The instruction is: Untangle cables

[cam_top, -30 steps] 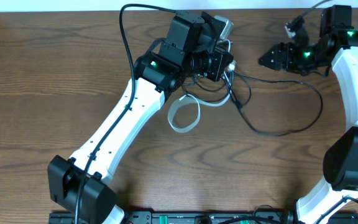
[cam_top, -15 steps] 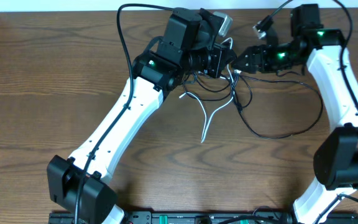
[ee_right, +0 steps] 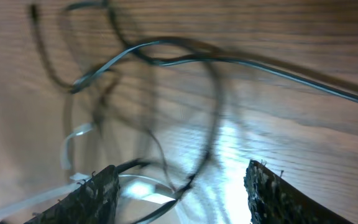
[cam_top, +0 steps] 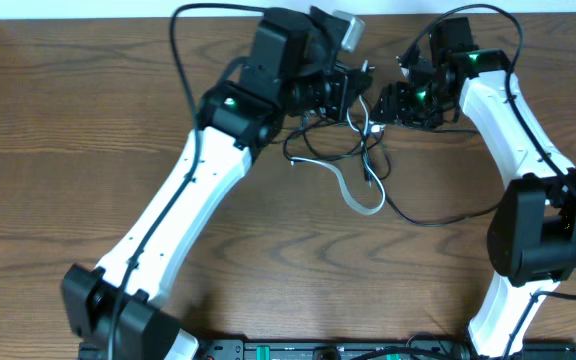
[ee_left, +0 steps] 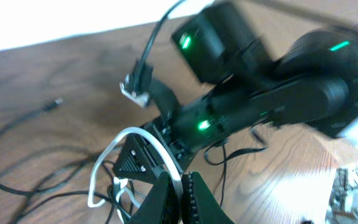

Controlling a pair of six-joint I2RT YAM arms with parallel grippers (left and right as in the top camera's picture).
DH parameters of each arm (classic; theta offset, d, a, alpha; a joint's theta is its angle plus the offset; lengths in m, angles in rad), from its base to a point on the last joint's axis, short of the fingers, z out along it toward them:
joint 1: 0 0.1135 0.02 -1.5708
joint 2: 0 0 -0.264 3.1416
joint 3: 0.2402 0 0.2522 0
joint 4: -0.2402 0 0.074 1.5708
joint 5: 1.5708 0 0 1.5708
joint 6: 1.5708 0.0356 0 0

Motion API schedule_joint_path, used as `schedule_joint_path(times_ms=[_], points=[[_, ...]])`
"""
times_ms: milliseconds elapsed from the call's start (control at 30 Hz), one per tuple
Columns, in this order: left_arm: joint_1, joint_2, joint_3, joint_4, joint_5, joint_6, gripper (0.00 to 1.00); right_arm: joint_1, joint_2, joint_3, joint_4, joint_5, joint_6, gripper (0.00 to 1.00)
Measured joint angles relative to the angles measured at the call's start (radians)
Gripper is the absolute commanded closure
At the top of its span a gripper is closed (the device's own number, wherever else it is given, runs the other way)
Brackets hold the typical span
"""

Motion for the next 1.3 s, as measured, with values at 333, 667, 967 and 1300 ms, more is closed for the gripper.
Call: schedule_joint_path(times_ms=[333, 667, 967, 1300], points=[[0.085, -0.166, 0.0, 0.069, 0.0, -0.053, 0.93, 0.0, 0.109, -0.002, 0.048, 0.009, 0.015, 0.39], [0.1, -0.233, 0.0, 0.145, 0.0, -0.135, 0.93, -0.008, 0.111, -0.005, 0.05, -0.169, -0.124, 0.32], [0.105, -0.211, 0.0, 0.106, -0.018, -0.15, 0.93, -0.032, -0.028, -0.005, -0.003, -0.232, -0.225, 0.3], [0.105, -0.187, 0.0, 0.107, -0.046, -0.185, 0.93, 0.028, -0.161, 0.001, -0.019, -0.203, -0.264, 0.34]])
